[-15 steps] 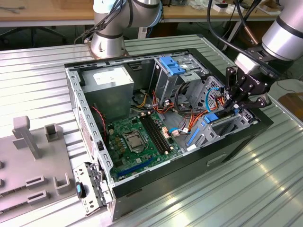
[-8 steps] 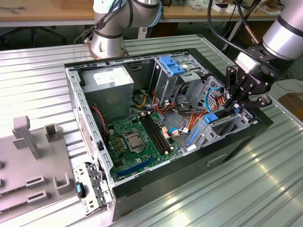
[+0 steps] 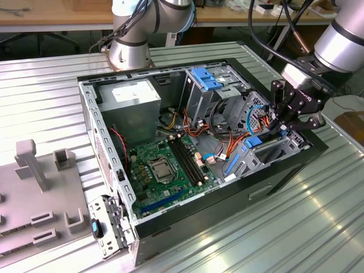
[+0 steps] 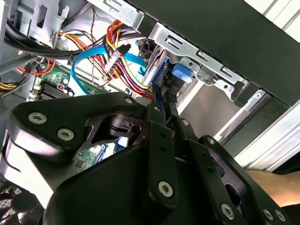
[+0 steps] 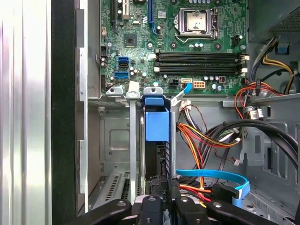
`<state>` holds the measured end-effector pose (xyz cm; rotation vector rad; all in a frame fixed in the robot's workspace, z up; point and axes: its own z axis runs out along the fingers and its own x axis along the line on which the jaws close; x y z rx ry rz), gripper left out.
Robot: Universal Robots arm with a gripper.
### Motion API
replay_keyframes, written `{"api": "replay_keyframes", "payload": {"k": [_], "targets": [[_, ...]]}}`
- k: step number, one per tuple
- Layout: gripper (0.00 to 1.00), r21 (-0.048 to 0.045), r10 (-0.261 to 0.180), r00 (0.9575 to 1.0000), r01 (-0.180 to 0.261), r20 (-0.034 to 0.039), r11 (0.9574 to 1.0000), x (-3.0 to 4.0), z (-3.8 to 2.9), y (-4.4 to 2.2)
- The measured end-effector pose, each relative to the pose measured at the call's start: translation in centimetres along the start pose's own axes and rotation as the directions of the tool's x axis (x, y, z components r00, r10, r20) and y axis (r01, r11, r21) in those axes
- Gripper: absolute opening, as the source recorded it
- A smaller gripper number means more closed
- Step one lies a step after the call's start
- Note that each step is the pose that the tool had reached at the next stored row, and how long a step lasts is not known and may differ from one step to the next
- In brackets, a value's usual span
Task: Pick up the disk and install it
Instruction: 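Insert the first disk wire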
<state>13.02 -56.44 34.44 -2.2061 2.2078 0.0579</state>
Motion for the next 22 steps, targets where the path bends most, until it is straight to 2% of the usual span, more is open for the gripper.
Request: {"api": "replay_keyframes", "payload": {"k": [8, 10, 11, 22], "targets": [[0.17, 0.0000, 0.000, 1.0000, 0.000, 0.0008, 1.0000, 0.01, 0.34, 0.00], [0.17, 0.0001, 0.000, 1.0000, 0.000, 0.0035, 1.0000, -0.01, -0.02, 0.00], [0.17, 0.0001, 0.000, 1.0000, 0.000, 0.0012, 1.0000, -0.02, -0.42, 0.01], [0.17, 0.0001, 0.000, 1.0000, 0.000, 0.0029, 1.0000, -0.02, -0.48, 0.00]]}}
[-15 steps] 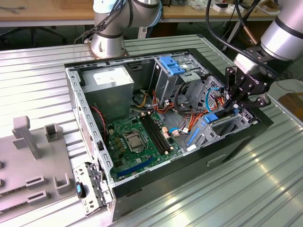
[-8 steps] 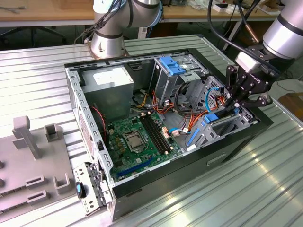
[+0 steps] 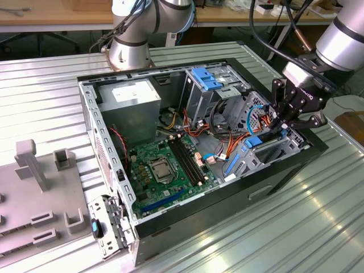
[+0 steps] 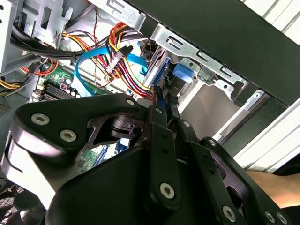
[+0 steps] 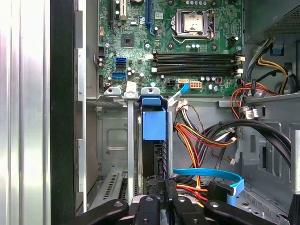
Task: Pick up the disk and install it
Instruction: 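Insert the first disk wire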
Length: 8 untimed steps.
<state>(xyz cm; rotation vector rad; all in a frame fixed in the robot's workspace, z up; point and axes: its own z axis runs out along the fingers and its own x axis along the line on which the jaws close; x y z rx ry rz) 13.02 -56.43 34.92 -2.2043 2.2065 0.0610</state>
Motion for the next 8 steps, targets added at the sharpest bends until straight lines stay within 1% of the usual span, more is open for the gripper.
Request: {"api": "replay_keyframes", "payload": {"k": [4, 5, 8], "targets": [[0.17, 0.0000, 0.000, 1.0000, 0.000, 0.0001, 1.0000, -0.01, 0.00, -0.03], [0.17, 0.0001, 0.003, 1.0000, -0.003, 0.0001, 1.0000, -0.12, 0.01, -0.04], [0.17, 0.0008, 0.019, 0.9998, -0.019, 0.0002, 0.9998, -0.15, 0.03, -0.05]]}}
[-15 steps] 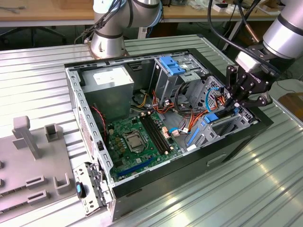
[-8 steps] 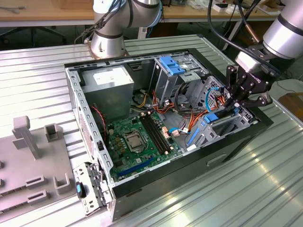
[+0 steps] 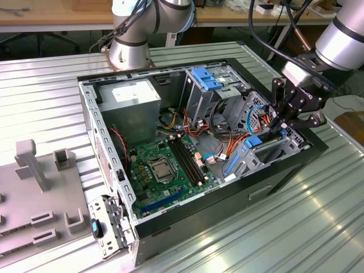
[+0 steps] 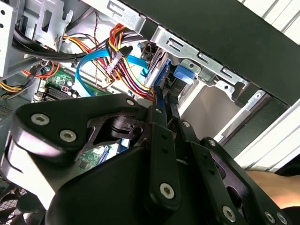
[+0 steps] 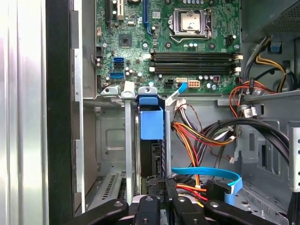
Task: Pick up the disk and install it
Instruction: 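Insert the first disk wire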
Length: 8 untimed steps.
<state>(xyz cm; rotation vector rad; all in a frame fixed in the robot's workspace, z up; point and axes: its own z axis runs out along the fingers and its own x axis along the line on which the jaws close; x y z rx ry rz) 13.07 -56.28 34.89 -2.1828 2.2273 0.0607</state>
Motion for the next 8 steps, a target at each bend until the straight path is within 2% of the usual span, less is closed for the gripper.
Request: {"api": "replay_keyframes", "payload": {"k": [4, 8], "targets": [[0.17, 0.0024, 0.055, 0.9985, -0.055, 0.0007, 0.9985, 0.00, 0.04, -0.01], [0.17, 0.0020, 0.046, 0.9990, -0.046, 0.0008, 0.9990, 0.05, 0.14, 0.01]]}}
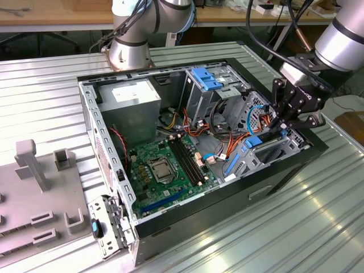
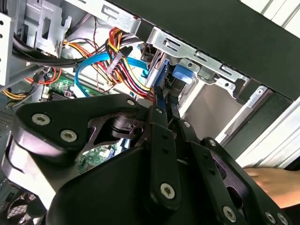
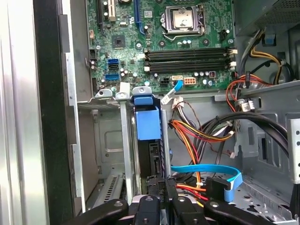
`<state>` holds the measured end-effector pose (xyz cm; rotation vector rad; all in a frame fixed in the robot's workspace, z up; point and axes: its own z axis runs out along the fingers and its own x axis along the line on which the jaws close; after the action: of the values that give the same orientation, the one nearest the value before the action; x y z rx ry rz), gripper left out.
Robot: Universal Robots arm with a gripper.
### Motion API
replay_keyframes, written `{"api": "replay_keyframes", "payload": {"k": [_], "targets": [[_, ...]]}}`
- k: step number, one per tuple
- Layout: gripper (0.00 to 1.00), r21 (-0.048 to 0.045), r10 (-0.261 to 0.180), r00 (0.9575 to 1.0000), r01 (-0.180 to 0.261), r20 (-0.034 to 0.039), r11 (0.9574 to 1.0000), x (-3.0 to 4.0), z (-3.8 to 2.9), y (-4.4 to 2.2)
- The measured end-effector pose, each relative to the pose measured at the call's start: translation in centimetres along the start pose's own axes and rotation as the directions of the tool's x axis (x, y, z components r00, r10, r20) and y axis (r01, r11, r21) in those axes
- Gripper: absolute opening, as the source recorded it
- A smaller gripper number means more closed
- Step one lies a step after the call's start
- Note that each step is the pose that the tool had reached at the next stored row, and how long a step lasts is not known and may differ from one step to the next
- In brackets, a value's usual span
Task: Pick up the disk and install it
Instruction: 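Insert the first disk wire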
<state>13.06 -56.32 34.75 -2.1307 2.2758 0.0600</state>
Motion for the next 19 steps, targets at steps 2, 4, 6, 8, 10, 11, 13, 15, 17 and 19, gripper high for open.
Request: {"api": "replay_keyframes", "payload": {"k": [2, 4, 6, 8, 10, 11, 13, 15, 17, 19], "targets": [[0.17, -0.0017, -0.040, 0.9992, 0.040, -0.0006, 0.9992, 0.01, 0.08, 0.02], [0.17, -0.0020, -0.045, 0.9990, 0.045, -0.0005, 0.9990, 0.03, 0.11, 0.02], [0.17, -0.0020, -0.045, 0.9990, 0.045, -0.0006, 0.9990, 0.05, 0.12, -0.02], [0.17, -0.0020, -0.045, 0.9990, 0.045, -0.0007, 0.9990, 0.05, 0.17, -0.04], [0.17, -0.0019, -0.045, 0.9990, 0.045, -0.0009, 0.9990, 0.06, 0.32, -0.04], [0.17, -0.0020, -0.045, 0.9990, 0.045, -0.0011, 0.9990, 0.06, 0.39, -0.04], [0.17, -0.0020, -0.045, 0.9990, 0.045, -0.0010, 0.9990, 0.07, 0.47, -0.04], [0.17, -0.0020, -0.045, 0.9990, 0.045, 0.0002, 0.9990, 0.06, 0.49, -0.04], [0.17, -0.0020, -0.045, 0.9990, 0.045, 0.0004, 0.9990, 0.06, 0.49, -0.04], [0.17, -0.0020, -0.045, 0.9990, 0.045, 0.0006, 0.9990, 0.05, 0.46, -0.04]]}}
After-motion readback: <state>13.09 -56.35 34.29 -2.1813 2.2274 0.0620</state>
